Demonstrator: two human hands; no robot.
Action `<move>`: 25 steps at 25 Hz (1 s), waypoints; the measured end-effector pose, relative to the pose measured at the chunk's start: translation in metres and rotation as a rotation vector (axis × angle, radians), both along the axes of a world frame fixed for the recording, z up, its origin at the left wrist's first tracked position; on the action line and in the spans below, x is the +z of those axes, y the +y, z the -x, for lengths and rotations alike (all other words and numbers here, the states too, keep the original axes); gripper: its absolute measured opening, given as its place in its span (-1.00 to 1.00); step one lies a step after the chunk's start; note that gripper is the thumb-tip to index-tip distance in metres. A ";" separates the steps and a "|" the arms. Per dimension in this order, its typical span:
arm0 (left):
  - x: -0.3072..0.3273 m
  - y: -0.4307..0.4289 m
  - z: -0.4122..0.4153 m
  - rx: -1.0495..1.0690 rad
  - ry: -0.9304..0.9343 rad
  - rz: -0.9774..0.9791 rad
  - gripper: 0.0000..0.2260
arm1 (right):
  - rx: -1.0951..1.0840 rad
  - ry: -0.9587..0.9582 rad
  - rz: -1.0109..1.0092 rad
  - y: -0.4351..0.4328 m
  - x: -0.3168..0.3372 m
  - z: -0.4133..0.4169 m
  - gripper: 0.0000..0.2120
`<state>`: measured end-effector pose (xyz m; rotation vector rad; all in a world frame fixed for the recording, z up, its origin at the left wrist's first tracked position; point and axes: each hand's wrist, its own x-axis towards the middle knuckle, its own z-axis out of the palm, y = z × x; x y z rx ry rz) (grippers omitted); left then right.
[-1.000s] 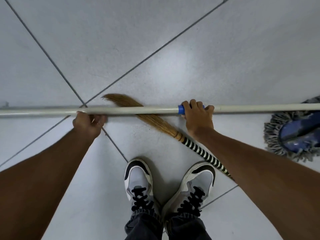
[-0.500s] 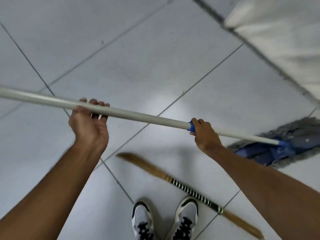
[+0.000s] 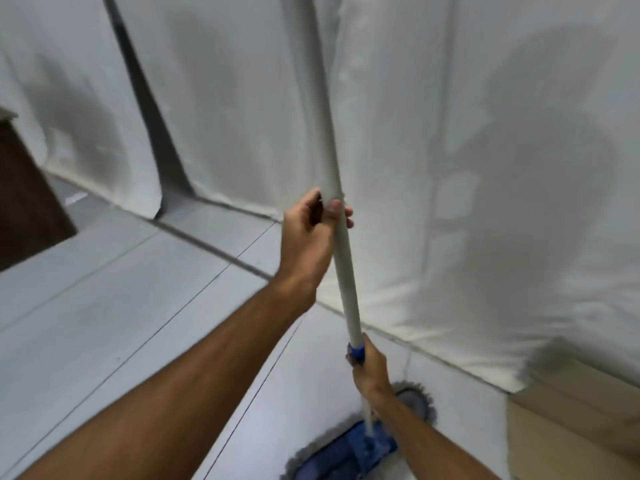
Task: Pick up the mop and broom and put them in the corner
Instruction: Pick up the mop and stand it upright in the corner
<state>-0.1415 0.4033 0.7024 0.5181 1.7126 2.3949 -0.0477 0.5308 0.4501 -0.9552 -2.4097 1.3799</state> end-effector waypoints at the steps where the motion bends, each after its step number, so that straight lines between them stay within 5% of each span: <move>1: 0.039 0.015 -0.029 -0.101 0.049 0.010 -0.89 | -0.032 0.059 -0.012 0.007 0.033 -0.023 -0.83; 5: 0.155 0.062 -0.130 -0.366 0.211 0.012 -0.90 | -0.171 0.133 0.132 0.020 0.139 -0.111 -0.86; 10: 0.207 0.115 -0.215 -0.577 0.329 0.034 -0.85 | -0.330 0.246 0.179 0.056 0.185 -0.183 -0.79; 17: 0.204 0.215 -0.290 -0.741 0.402 0.061 -0.83 | -0.440 0.305 0.183 0.150 0.163 -0.262 -0.94; 25: 0.192 0.359 -0.358 -0.816 0.395 0.093 -0.82 | -0.472 0.253 0.162 0.296 0.138 -0.343 -0.84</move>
